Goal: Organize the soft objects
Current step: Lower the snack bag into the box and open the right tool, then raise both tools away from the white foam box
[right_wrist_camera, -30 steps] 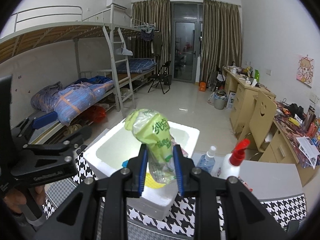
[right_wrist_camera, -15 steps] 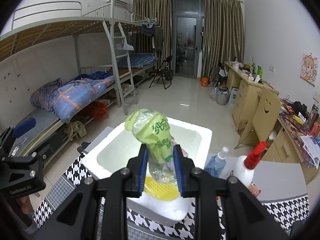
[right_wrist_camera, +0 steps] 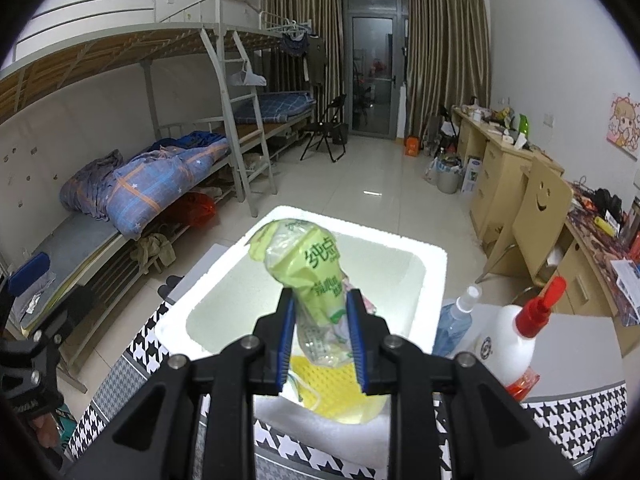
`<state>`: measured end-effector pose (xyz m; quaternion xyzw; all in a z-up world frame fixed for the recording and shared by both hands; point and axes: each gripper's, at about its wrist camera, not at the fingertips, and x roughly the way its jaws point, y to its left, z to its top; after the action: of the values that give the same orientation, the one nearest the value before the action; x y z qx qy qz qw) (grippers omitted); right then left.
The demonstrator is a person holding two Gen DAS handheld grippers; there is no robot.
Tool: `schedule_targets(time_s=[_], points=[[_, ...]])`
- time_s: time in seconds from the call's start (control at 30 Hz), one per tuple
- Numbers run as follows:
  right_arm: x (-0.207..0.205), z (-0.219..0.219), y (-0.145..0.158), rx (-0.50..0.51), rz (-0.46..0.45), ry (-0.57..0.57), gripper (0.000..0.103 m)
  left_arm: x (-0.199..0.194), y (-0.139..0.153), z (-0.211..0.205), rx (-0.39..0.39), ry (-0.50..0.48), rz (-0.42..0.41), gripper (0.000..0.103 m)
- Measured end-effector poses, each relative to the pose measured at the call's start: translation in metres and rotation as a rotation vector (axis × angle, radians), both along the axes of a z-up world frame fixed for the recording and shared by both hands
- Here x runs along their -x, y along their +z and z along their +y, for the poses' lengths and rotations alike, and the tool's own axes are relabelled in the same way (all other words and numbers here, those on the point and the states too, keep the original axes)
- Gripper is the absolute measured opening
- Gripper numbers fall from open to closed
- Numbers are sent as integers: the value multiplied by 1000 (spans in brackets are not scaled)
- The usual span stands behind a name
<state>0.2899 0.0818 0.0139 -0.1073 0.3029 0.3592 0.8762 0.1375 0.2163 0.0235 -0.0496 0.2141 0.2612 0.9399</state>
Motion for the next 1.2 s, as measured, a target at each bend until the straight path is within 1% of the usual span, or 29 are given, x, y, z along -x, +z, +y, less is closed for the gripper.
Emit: schedule_targets(time_s=[0.1,0.13,0.17,0.2,0.23,0.27,0.4,0.6,0.73,0.97,1.2], points=[[-3,3,-2,-1,14,3,33,0,-1,1,6,-4,3,102],[-4,4,-3,-3,20,2,39,0,-2,1,7,-4,3,102],[-5,4,-3,-7,24,0,49,1,-1,3,9,-6,3,102],[-6,3,-3,-15,28,-2,54,1,-2,3,11,-7,3,102],[-7,2,-3,-23,32,-7,64,1,-2,2,11,-7,3,102],[-7,2,-3,-28,35,-6,67,1,-2,2,10,-7,2,102],[-5,1,-1,-33,44,3,68,2,-1,1,9,-13,2,102],[4,-4,5,-42,11,15,72,1,1,-2,8,-18,0,102],[11,-12,10,-47,-14,11,77,2,3,-8,8,-20,-6,102],[22,-25,14,-74,-22,-1,84,8,10,-22,-5,-36,-15,102],[33,-38,19,-77,-41,-4,84,17,18,-35,-5,-54,-24,102]])
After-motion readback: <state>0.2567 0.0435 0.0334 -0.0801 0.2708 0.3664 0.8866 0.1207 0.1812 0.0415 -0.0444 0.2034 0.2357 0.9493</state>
